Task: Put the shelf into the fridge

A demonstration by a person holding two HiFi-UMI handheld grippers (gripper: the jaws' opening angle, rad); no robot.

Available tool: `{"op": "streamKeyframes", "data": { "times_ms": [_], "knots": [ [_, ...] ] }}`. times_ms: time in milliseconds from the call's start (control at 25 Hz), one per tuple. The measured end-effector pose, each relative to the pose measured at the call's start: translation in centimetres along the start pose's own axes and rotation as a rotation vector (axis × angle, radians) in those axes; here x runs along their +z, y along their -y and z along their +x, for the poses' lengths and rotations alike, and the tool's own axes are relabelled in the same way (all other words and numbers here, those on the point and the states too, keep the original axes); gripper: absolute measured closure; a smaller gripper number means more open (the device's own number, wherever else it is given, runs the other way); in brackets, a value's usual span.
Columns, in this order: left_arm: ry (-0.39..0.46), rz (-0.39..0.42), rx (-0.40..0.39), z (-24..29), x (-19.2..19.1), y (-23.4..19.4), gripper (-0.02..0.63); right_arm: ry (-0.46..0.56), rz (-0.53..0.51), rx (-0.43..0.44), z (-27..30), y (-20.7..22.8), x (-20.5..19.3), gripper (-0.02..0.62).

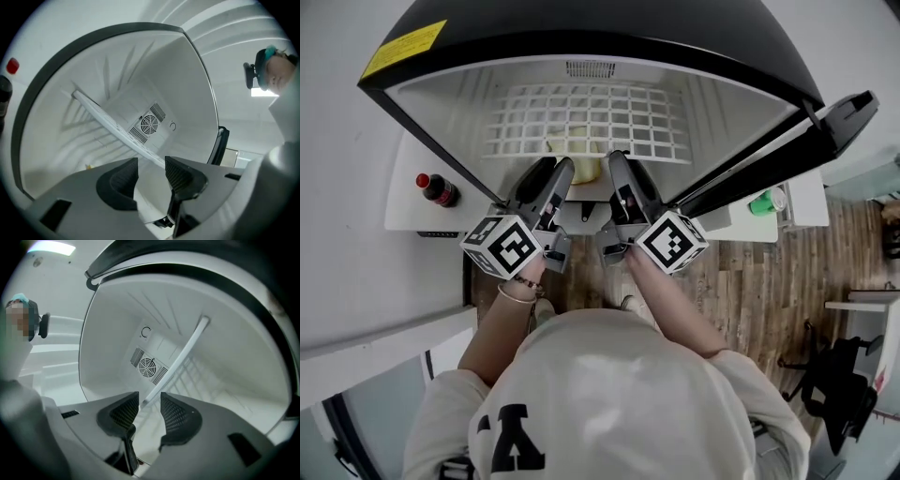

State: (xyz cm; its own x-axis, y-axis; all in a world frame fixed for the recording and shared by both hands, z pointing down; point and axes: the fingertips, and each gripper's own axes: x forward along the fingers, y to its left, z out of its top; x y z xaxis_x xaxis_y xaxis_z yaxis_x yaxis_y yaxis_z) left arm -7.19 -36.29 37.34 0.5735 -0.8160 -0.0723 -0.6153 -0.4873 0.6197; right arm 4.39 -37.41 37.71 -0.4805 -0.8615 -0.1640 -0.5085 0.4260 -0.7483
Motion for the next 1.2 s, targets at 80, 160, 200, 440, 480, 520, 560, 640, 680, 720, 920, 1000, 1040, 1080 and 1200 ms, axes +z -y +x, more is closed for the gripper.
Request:
{"op": "streamKeyframes", "data": {
  "times_ms": [80, 160, 200, 440, 480, 520, 560, 640, 680, 720, 920, 1000, 1040, 1080, 1200],
  "knots": [
    [-0.009, 0.03, 0.011, -0.8, -0.7, 0.3, 0.44, -0.006, -0.032, -0.001, -0.9, -0.5, -0.3, 0.437],
    [-0.013, 0.065, 0.017, -1.5, -1.2, 0.8, 0.442, -0.009, -0.084, 0.02, -1.8, -1.5, -0.5, 0.439],
    [-0.016, 0.087, 0.017, -1.9, -1.4, 1.2, 0.442, -0.011, -0.118, 0.035, -2.3, -2.0, -0.7, 0.441],
    [-0.037, 0.181, 0.024, -3.2, -1.9, 2.3, 0.46, -0.023, -0.294, 0.14, -3.9, -5.1, -1.6, 0.523],
    [-0.039, 0.197, 0.022, -3.3, -1.9, 2.5, 0.472, -0.02, -0.309, 0.149, -4.0, -5.4, -1.7, 0.527],
    [-0.038, 0.214, 0.018, -3.5, -1.8, 2.7, 0.487, -0.019, -0.322, 0.155, -4.0, -5.7, -1.8, 0.529],
    [-0.035, 0.231, 0.015, -3.8, -1.8, 3.0, 0.503, -0.024, -0.332, 0.159, -4.1, -5.9, -2.1, 0.532],
    [-0.026, 0.261, 0.012, -4.3, -1.6, 3.2, 0.529, -0.057, -0.351, 0.164, -4.0, -6.2, -3.0, 0.538],
    [-0.021, 0.274, 0.011, -4.6, -1.5, 3.3, 0.538, -0.079, -0.369, 0.164, -3.9, -6.4, -3.6, 0.541],
    [-0.018, 0.286, 0.011, -4.8, -1.3, 3.3, 0.55, -0.098, -0.394, 0.162, -3.8, -6.6, -4.1, 0.543],
    [-0.034, 0.343, -0.016, -6.2, -0.5, 3.3, 0.595, -0.119, -0.454, 0.166, -3.4, -8.5, -5.9, 0.551],
    [-0.057, 0.348, -0.036, -6.9, -0.3, 3.2, 0.6, -0.125, -0.445, 0.162, -3.3, -9.3, -6.8, 0.552],
    [-0.07, 0.351, -0.047, -7.3, -0.2, 3.2, 0.6, -0.126, -0.44, 0.157, -3.2, -9.7, -7.3, 0.552],
    [-0.082, 0.355, -0.058, -7.7, -0.1, 3.1, 0.6, -0.126, -0.434, 0.151, -3.2, -10.0, -7.8, 0.552],
    [-0.104, 0.368, -0.088, -9.4, 0.2, 2.8, 0.6, -0.113, -0.416, 0.128, -3.5, -10.9, -9.3, 0.552]
  ]
}}
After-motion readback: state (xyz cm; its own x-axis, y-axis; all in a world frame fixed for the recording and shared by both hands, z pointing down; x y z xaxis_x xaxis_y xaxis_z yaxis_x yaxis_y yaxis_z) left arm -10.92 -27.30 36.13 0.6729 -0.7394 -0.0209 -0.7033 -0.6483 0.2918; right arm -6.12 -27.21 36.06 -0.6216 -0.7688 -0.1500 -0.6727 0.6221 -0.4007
